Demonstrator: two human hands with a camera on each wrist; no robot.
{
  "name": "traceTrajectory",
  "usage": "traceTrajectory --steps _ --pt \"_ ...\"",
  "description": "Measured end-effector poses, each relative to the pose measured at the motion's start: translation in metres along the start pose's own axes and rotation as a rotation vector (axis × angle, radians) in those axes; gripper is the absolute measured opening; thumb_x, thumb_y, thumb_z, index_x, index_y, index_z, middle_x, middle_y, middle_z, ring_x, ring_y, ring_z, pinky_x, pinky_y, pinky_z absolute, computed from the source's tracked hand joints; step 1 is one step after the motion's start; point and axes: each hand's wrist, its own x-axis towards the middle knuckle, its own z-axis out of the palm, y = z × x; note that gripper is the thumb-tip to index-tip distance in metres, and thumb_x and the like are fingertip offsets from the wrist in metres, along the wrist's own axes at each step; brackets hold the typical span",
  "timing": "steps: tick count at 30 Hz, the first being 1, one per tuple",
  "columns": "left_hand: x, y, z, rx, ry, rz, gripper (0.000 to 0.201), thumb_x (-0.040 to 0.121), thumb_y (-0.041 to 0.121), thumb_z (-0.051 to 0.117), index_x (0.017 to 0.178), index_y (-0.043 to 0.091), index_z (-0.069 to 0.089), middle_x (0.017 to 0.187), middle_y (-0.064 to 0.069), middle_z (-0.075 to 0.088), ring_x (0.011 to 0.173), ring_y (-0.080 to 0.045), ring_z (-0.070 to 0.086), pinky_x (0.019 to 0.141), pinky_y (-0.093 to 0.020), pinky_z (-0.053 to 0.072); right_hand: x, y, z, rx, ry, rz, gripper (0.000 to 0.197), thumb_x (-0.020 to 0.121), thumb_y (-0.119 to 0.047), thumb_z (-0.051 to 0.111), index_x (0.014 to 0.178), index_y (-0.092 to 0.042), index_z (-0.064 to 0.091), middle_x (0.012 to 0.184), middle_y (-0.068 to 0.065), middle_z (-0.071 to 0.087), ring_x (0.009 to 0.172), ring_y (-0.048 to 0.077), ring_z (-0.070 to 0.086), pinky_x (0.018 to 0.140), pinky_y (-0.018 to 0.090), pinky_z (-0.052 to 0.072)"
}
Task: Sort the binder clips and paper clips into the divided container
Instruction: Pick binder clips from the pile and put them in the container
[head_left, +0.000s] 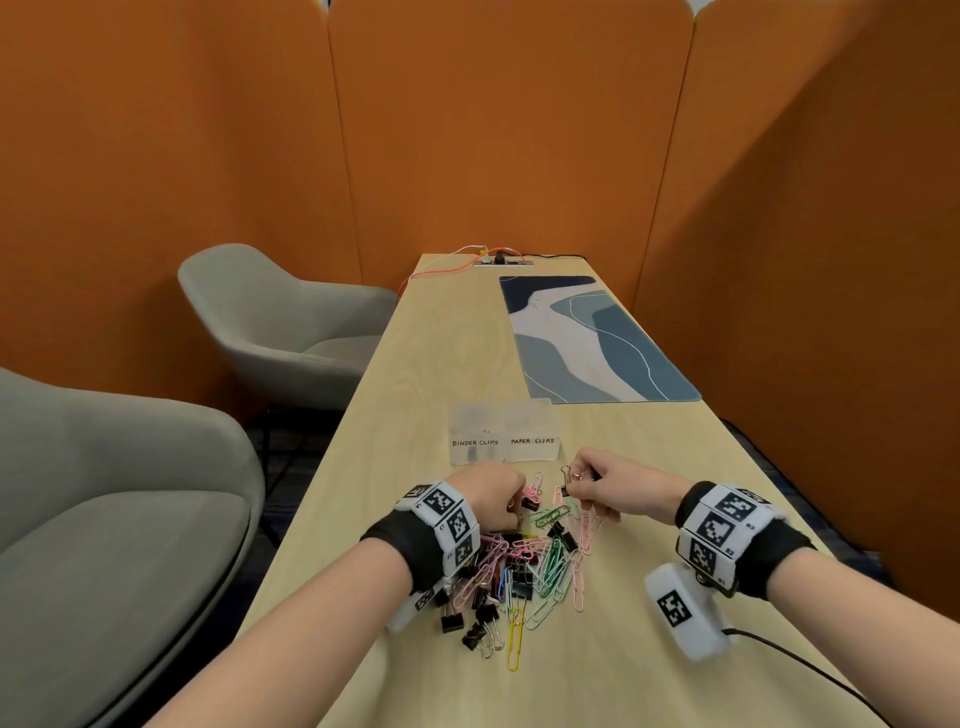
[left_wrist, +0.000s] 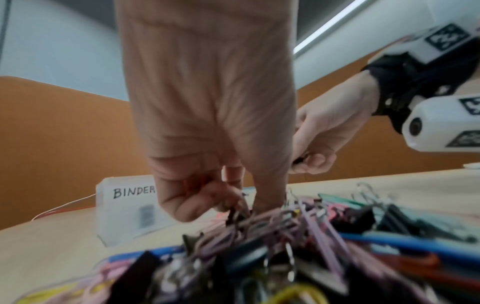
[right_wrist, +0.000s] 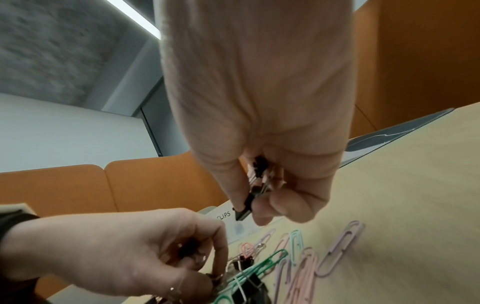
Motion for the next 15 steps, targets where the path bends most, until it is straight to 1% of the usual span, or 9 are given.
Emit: traceTrajectory --steps 3,5,6,8,10,11,12,13,15 --pt "0.0 -0.003 0.001 0.0 0.052 0.028 0.024 0.091 0.02 0.053 0.109 0.006 0.059 0.111 -0.013 0.064 0.101 -0.028 0.06 0.083 -0.036 0.05 0.001 -0.002 0.001 0.016 0.008 -0.005 0.017 0.094 -0.01 0.05 0.08 -0.017 0.042 0.067 0.002 0.054 0.049 0.011 0.045 0.04 0.016 0.037" --pt "0.0 -0.009 0.002 -0.061 0.075 0.016 0.023 0.091 0.021 0.054 0.109 0.007 0.059 0.108 -0.011 0.064 0.099 -0.027 0.06 0.082 -0.034 0.048 0.001 -0.002 0.0 0.05 0.007 0.0 0.013 0.094 -0.009 0.05 0.084 -0.014 0.044 0.07 0.002 0.055 0.051 0.01 0.047 0.041 0.015 0.04" --pt "0.0 -0.013 0.001 -0.116 0.093 -0.007 0.022 0.092 0.023 0.054 0.107 0.009 0.059 0.103 -0.008 0.063 0.095 -0.024 0.058 0.08 -0.031 0.047 0.002 -0.001 0.0 0.079 0.005 0.004 0.009 0.094 -0.009 0.051 0.088 -0.012 0.045 0.071 0.002 0.056 0.052 0.01 0.049 0.043 0.015 0.042" --pt "-0.001 -0.02 -0.003 -0.277 0.135 -0.064 0.016 0.093 0.026 0.055 0.099 0.012 0.058 0.092 0.0 0.057 0.086 -0.018 0.054 0.073 -0.025 0.044 0.003 -0.001 -0.002 0.149 0.002 0.015 0.006 0.093 -0.007 0.052 0.092 -0.009 0.047 0.074 0.003 0.059 0.054 0.01 0.05 0.046 0.017 0.044" --pt "-0.002 -0.027 -0.01 -0.433 0.143 -0.108 0.014 0.094 0.027 0.053 0.09 0.013 0.053 0.079 0.004 0.052 0.072 -0.014 0.05 0.06 -0.021 0.038 0.006 -0.001 -0.003 0.229 -0.004 0.036 0.006 0.092 -0.005 0.054 0.091 -0.007 0.048 0.075 0.005 0.061 0.053 0.009 0.051 0.047 0.018 0.045" --pt "-0.003 -0.03 -0.014 -0.502 0.128 -0.135 0.016 0.096 0.027 0.051 0.088 0.013 0.051 0.075 0.004 0.05 0.064 -0.012 0.047 0.055 -0.02 0.035 0.009 -0.001 -0.004 0.273 -0.012 0.049 0.006 0.092 -0.004 0.054 0.091 -0.007 0.049 0.074 0.006 0.062 0.051 0.008 0.05 0.046 0.018 0.045" --pt "-0.004 -0.033 -0.017 -0.581 0.105 -0.173 0.018 0.096 0.027 0.049 0.086 0.014 0.051 0.075 0.003 0.049 0.059 -0.011 0.043 0.053 -0.02 0.034 0.011 -0.003 -0.004 0.317 -0.026 0.064 0.006 0.092 -0.003 0.053 0.09 -0.007 0.049 0.073 0.007 0.062 0.05 0.008 0.05 0.045 0.017 0.044" --pt "-0.004 -0.036 -0.02 -0.667 0.083 -0.213 0.02 0.097 0.027 0.048 0.082 0.014 0.05 0.076 0.001 0.049 0.056 -0.011 0.041 0.051 -0.02 0.034 0.014 -0.004 -0.004 0.355 -0.041 0.08 0.006 0.092 -0.001 0.052 0.09 -0.006 0.049 0.073 0.008 0.061 0.048 0.008 0.049 0.045 0.017 0.043" --pt "-0.001 -0.04 -0.026 -0.855 0.06 -0.293 0.024 0.097 0.02 0.045 0.074 0.014 0.048 0.07 -0.001 0.044 0.053 -0.012 0.037 0.048 -0.018 0.034 0.02 -0.01 -0.004 0.417 -0.078 0.1 0.006 0.094 0.001 0.048 0.095 -0.005 0.05 0.072 0.009 0.059 0.048 0.009 0.048 0.042 0.016 0.041"
